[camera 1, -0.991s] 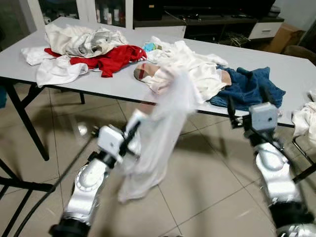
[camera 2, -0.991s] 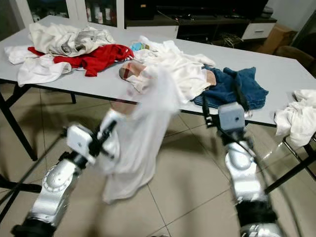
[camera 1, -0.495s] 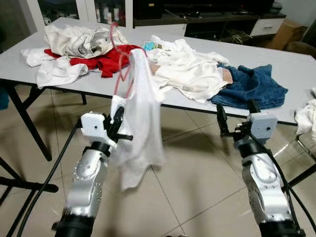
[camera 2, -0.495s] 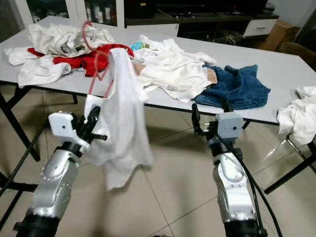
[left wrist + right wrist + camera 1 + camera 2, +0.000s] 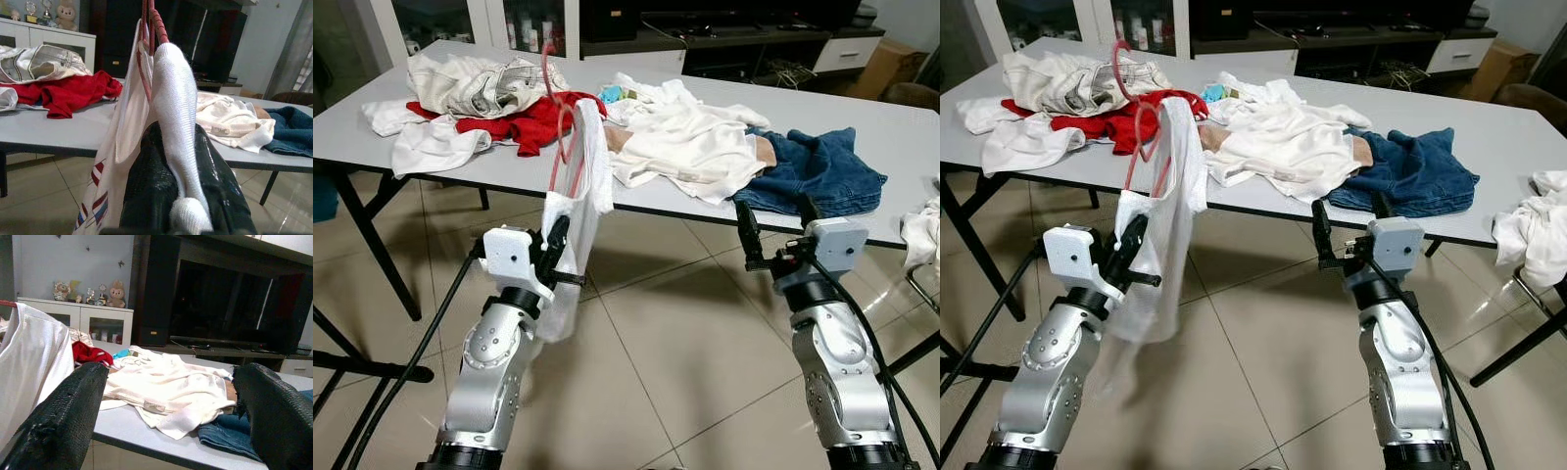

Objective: Hang hanger

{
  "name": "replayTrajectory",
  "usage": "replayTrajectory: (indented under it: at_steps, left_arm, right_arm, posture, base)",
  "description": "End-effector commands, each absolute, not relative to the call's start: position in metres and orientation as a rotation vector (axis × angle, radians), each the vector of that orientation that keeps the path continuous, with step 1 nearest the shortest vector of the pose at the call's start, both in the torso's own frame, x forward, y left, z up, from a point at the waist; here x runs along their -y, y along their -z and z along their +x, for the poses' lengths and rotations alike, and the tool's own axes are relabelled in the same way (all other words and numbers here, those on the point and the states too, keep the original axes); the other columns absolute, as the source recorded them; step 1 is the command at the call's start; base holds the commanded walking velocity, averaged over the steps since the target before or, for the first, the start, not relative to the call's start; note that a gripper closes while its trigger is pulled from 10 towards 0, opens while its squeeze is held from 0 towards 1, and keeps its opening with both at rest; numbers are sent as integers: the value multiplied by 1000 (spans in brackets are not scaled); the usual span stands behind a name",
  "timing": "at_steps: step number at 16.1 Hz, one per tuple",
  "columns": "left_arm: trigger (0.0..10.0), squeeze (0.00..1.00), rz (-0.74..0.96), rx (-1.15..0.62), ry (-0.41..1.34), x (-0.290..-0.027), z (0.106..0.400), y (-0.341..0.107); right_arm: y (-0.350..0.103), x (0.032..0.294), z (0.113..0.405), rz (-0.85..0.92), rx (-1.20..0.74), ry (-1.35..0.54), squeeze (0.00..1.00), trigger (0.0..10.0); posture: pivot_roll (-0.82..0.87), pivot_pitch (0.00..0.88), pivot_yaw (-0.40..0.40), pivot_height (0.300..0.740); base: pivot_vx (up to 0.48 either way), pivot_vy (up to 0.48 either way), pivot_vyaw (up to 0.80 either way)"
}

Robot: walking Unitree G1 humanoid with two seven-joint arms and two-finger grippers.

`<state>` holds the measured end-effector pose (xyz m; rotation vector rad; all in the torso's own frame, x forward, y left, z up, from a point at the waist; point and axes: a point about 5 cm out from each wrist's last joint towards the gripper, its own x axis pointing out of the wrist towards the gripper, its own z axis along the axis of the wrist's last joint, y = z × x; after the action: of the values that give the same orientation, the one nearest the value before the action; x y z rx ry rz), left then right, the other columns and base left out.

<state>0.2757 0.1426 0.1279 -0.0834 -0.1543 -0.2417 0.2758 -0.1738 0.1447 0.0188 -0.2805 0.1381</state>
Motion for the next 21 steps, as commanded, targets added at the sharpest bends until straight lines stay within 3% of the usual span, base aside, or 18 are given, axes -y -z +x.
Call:
replayTrajectory:
  at_steps: [1,6,16,21]
  left_arm:
    - [10000,0,-75,177,251,-139,274,-134]
    - [10000,0,-11,172,251,-135,277,-133]
    - [10000,0,-23,165,252,-131,278,-132]
    - [10000,0,-33,165,246,-132,278,-131]
  right_arm:
    - [-148,179,276,30,283,-124,0,10000]
    - [-148,182,276,29,272,-119,0,10000]
    - [-144,181,277,30,251,-127,0,10000]
    - [-144,180,278,27,245,-136,0,10000]
  posture:
    - [-16,0,-51,740]
    - [-22,0,-57,740]
    - [-15,0,-62,740]
    - [-11,0,-67,740]
  base:
    - [0,0,0]
    - [0,0,0]
    - [0,-432,0]
    - [0,0,0]
